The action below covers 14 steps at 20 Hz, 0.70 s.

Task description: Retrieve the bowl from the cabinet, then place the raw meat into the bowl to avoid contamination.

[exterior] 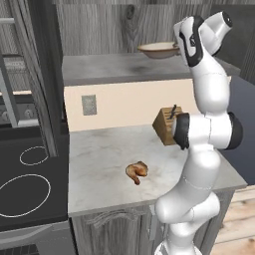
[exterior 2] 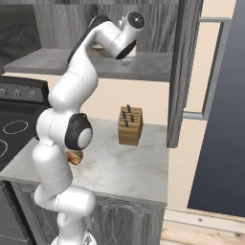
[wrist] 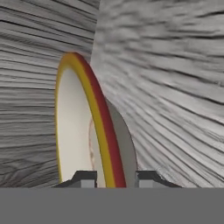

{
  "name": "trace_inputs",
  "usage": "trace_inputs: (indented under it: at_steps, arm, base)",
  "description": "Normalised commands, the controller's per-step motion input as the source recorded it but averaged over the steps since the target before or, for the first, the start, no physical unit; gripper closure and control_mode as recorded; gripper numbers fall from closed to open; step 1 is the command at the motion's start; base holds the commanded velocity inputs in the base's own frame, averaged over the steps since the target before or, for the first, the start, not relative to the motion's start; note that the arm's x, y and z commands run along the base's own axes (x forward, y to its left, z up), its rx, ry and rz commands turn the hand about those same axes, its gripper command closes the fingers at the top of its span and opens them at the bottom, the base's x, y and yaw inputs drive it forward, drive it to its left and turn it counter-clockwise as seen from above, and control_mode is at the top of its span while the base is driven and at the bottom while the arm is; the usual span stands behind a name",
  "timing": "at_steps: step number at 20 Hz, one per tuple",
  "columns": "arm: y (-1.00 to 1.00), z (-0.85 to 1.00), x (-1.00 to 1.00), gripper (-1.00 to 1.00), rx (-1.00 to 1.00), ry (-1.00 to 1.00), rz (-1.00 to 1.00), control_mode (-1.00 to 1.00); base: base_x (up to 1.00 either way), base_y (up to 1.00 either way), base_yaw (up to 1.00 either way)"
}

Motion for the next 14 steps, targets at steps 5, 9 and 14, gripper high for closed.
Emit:
trace_inputs:
  at_steps: [5, 9, 14]
  arm:
    - [0.06, 0.03, -0.4, 1.0, 0.02, -0.05, 0.0, -1.0]
    - [0.02, 0.01, -0.51, 1.0, 0.07, -0.03, 0.0, -1.0]
    - [0.03, 0.0, -0.51, 1.0, 0.07, -0.01, -0.01, -1.0]
  base:
    - [0.0, 0.0, 0.0]
    - [0.0, 0.0, 0.0]
    - [0.0, 0.0, 0.0]
